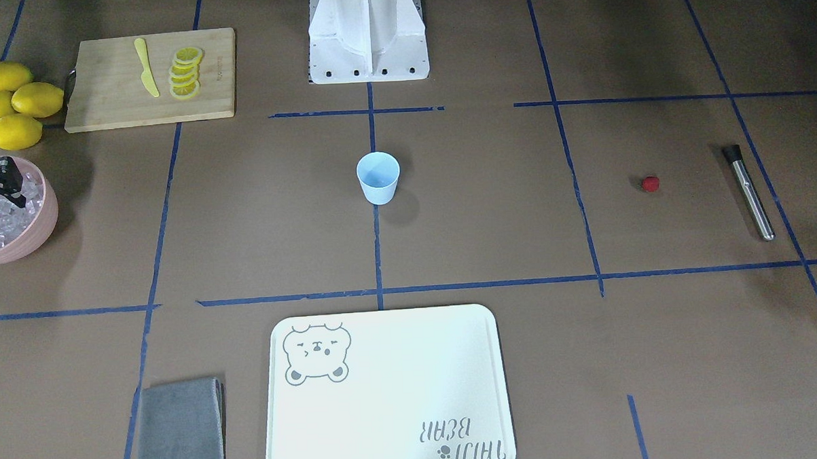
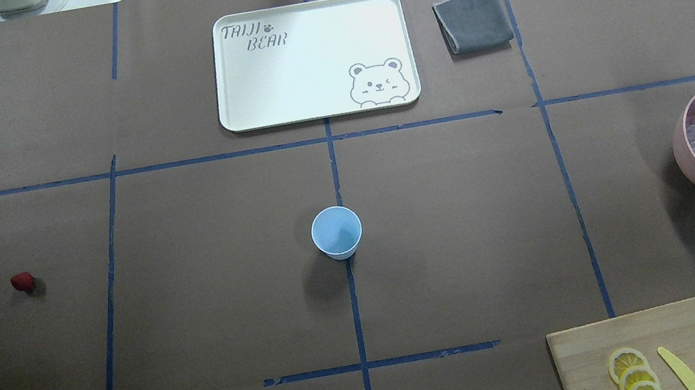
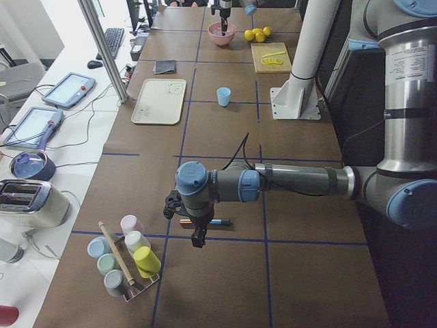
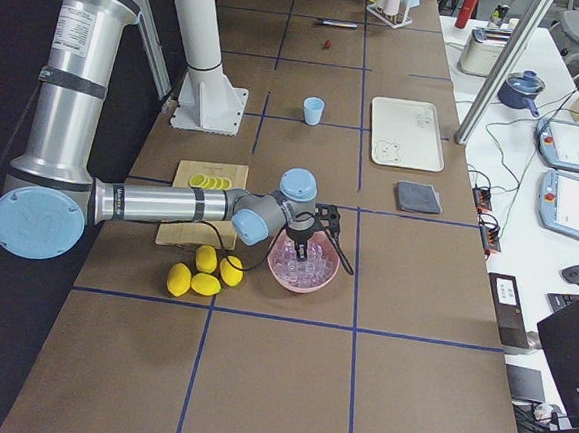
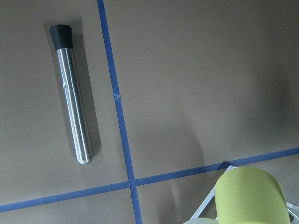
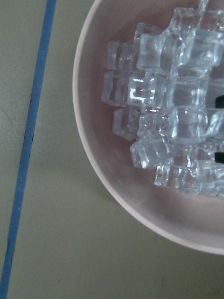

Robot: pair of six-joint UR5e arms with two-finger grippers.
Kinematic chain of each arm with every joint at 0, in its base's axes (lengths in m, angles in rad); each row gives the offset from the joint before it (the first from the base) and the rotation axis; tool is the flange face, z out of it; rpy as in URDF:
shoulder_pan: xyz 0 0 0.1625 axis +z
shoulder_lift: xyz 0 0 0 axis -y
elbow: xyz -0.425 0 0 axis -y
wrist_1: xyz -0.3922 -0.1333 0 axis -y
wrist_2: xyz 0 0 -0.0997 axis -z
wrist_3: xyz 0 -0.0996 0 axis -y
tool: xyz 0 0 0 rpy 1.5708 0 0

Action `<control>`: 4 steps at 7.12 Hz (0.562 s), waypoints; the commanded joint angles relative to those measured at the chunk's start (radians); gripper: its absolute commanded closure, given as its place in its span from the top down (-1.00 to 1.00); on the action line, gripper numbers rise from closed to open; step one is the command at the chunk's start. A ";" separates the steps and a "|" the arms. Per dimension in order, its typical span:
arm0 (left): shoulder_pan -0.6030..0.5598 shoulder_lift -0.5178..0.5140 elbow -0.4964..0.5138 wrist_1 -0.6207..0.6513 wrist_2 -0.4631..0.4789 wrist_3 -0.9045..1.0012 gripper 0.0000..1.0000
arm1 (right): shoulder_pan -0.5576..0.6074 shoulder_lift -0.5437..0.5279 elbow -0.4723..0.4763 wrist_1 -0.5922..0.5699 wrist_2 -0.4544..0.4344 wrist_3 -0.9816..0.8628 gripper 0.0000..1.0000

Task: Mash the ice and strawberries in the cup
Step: 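Grasp an ice cube with the right gripper and lift it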

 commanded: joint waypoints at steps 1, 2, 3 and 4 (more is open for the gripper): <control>0.000 0.000 0.001 0.000 0.000 0.000 1.00 | 0.001 0.000 0.013 0.000 0.007 0.000 -0.91; 0.000 0.000 0.001 0.000 0.000 0.000 1.00 | 0.006 0.001 0.039 -0.002 0.011 0.002 -0.93; 0.000 0.000 0.000 0.000 0.000 -0.002 1.00 | 0.024 0.011 0.086 -0.018 0.014 0.008 -0.95; 0.000 0.000 0.000 0.000 0.000 0.000 1.00 | 0.030 0.030 0.143 -0.091 0.014 0.010 -0.94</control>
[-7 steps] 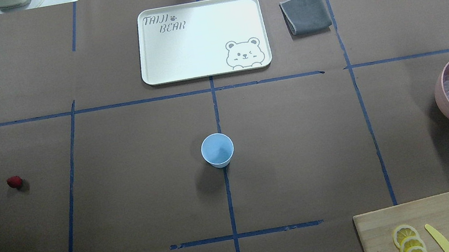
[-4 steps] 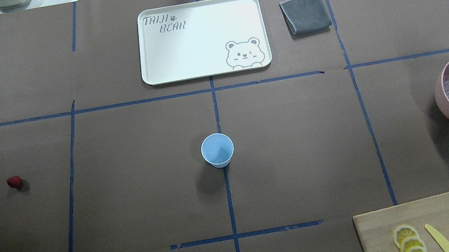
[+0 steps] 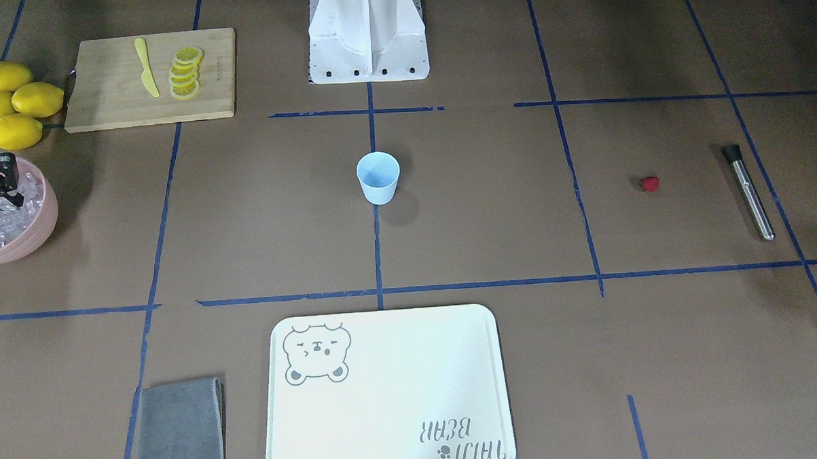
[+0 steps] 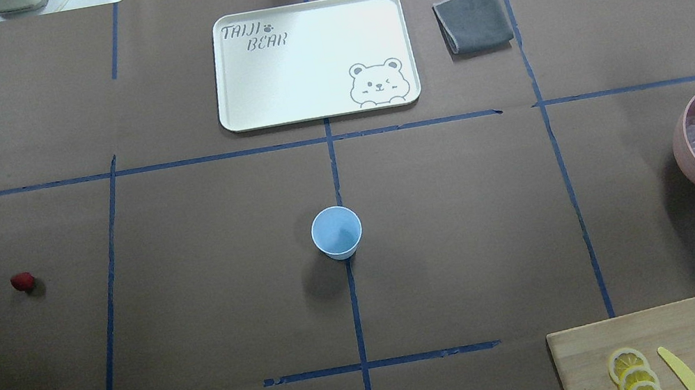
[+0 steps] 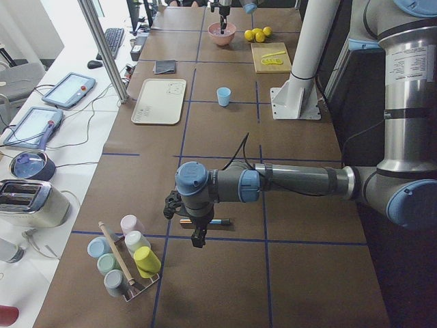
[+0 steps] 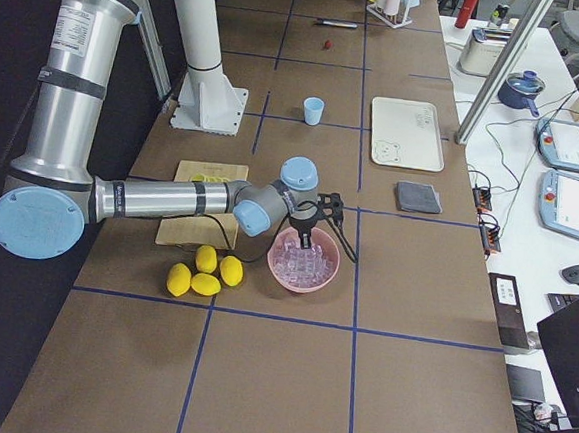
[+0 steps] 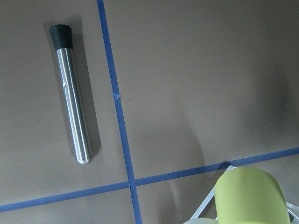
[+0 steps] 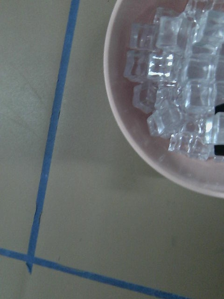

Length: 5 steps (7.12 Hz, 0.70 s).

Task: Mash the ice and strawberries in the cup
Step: 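Grasp an ice cube with the right gripper and lift it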

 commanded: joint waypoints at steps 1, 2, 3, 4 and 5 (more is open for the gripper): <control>0.000 0.000 -0.005 0.002 0.000 -0.001 1.00 | 0.013 0.105 0.108 -0.188 0.000 0.005 -0.92; 0.000 0.000 -0.010 0.002 0.000 -0.001 1.00 | -0.013 0.217 0.121 -0.289 0.000 0.034 -0.91; 0.000 0.000 -0.014 0.005 0.000 -0.001 1.00 | -0.095 0.307 0.113 -0.316 -0.009 0.095 -0.89; 0.000 0.000 -0.014 0.002 -0.002 -0.001 1.00 | -0.168 0.409 0.106 -0.368 -0.035 0.193 -0.89; 0.002 -0.002 -0.014 0.002 -0.002 -0.001 1.00 | -0.247 0.501 0.104 -0.420 -0.106 0.280 -0.89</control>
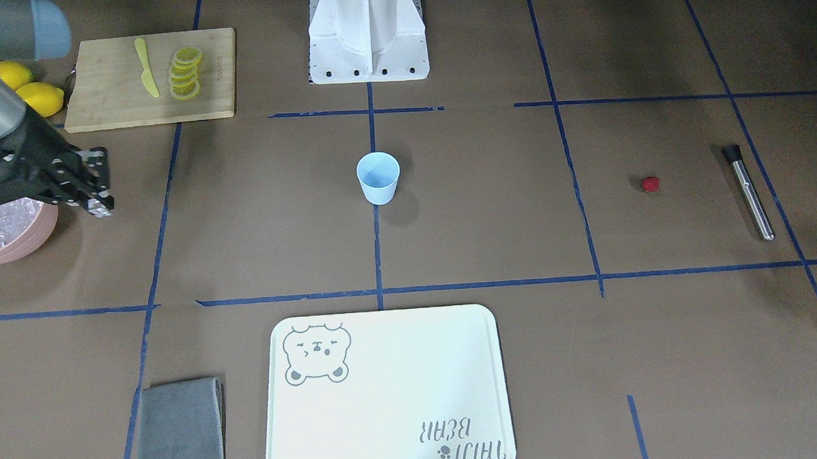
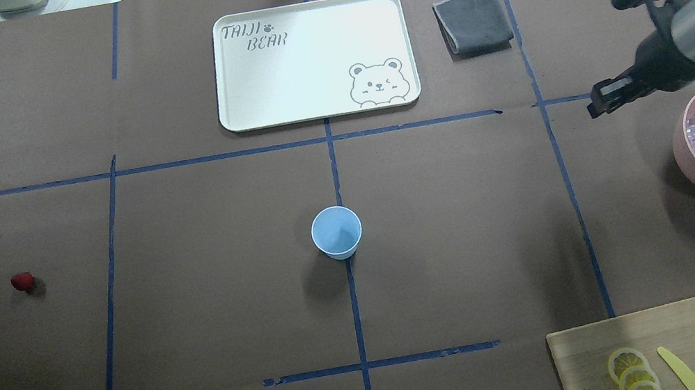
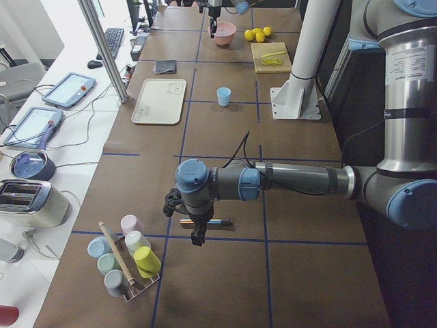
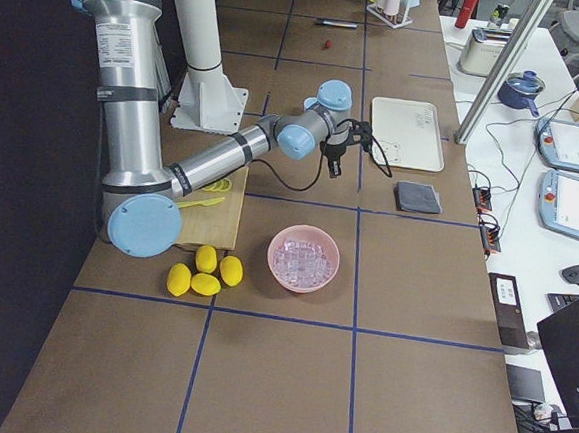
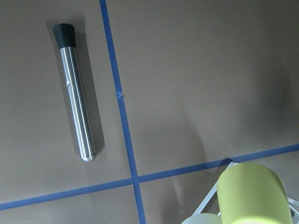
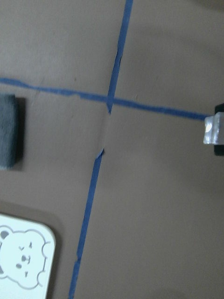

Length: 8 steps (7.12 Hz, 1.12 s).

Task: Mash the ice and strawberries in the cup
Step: 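Carry the ice cube over the light-blue cup and release it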

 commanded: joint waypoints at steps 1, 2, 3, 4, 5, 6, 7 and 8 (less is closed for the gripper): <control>0.001 -0.001 -0.001 -0.001 -0.001 0.000 1.00 | -0.205 0.210 -0.017 -0.101 -0.182 0.237 -0.89; 0.001 -0.001 -0.001 0.001 -0.001 0.000 1.00 | -0.281 0.300 -0.058 -0.129 -0.256 0.325 -0.89; 0.001 0.000 -0.001 0.002 -0.001 0.000 1.00 | -0.347 0.376 -0.104 -0.141 -0.322 0.401 -0.84; 0.001 0.000 0.001 0.004 -0.001 0.000 1.00 | -0.413 0.432 -0.129 -0.143 -0.410 0.475 -0.84; 0.001 0.000 0.004 0.005 -0.001 0.000 1.00 | -0.448 0.497 -0.167 -0.146 -0.430 0.514 -0.83; 0.001 -0.001 0.008 0.005 -0.001 0.000 1.00 | -0.487 0.564 -0.202 -0.199 -0.465 0.555 -0.82; 0.003 -0.001 0.013 0.005 -0.001 0.000 1.00 | -0.507 0.604 -0.235 -0.216 -0.498 0.565 -0.80; 0.003 0.000 0.014 0.005 -0.001 0.000 1.00 | -0.512 0.614 -0.242 -0.216 -0.498 0.574 -0.79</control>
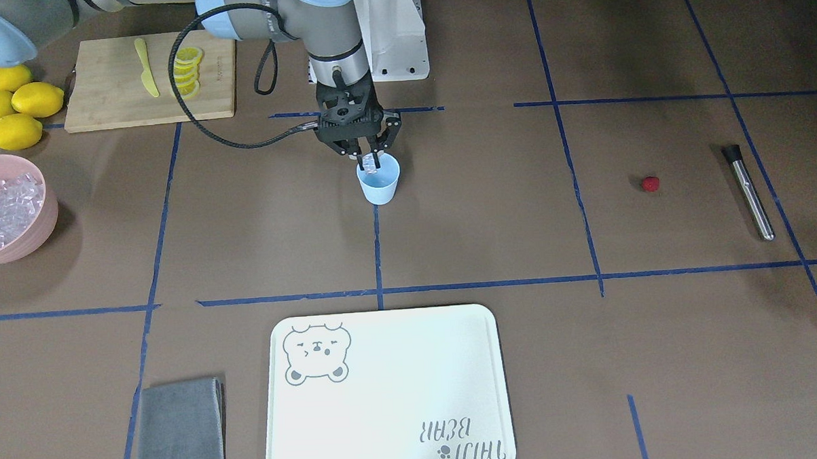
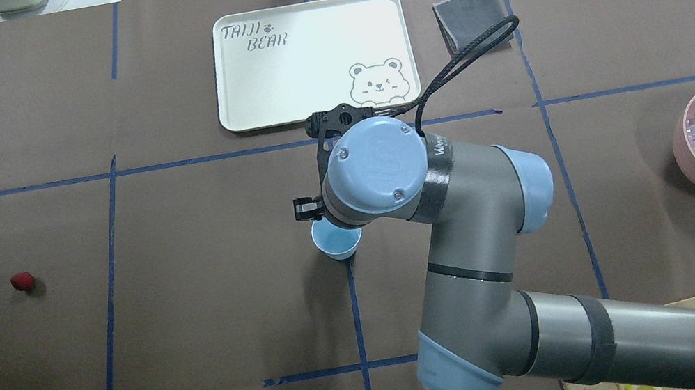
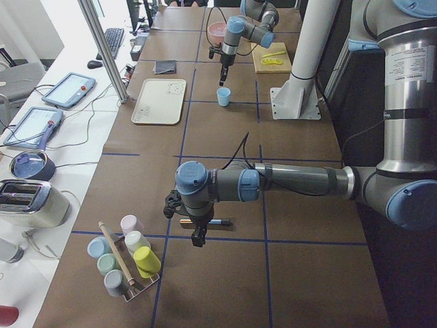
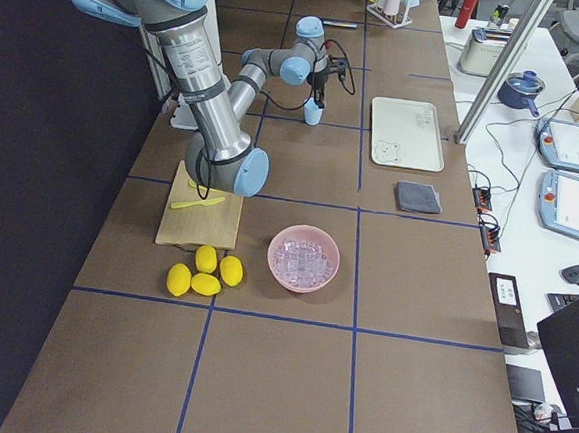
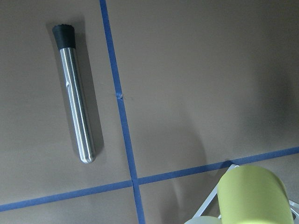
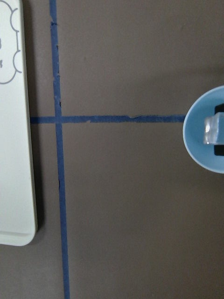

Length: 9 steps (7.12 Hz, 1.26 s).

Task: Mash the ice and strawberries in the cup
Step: 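Carry the ice cube over the light-blue cup and release it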

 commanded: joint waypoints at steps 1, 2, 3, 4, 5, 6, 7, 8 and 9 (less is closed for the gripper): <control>-0.001 0.001 0.002 0.000 0.000 0.000 1.00 | -0.017 0.023 -0.020 -0.013 -0.016 0.016 -0.75; -0.001 0.001 0.003 0.000 0.000 0.000 1.00 | -0.018 0.017 -0.022 -0.015 -0.016 0.014 -0.68; -0.001 -0.001 -0.001 0.000 0.000 0.000 1.00 | -0.026 0.000 -0.022 -0.015 -0.016 0.014 0.06; -0.001 -0.001 -0.004 0.000 0.000 0.002 1.00 | -0.041 -0.015 -0.019 -0.015 -0.018 0.016 0.98; 0.000 -0.001 -0.007 -0.003 0.000 0.000 1.00 | -0.043 -0.015 -0.020 -0.016 -0.016 0.016 0.98; 0.000 -0.001 -0.011 -0.003 0.000 0.000 1.00 | -0.043 -0.011 -0.019 -0.015 -0.016 0.016 0.98; 0.000 -0.001 -0.011 -0.003 0.000 0.000 1.00 | -0.035 -0.009 -0.019 -0.015 -0.016 0.014 0.99; 0.000 -0.001 -0.012 -0.003 0.000 0.000 1.00 | -0.018 -0.009 -0.016 -0.015 -0.010 0.011 0.98; 0.000 -0.002 -0.011 -0.003 0.000 0.000 1.00 | 0.014 -0.012 -0.016 -0.018 0.008 0.002 0.98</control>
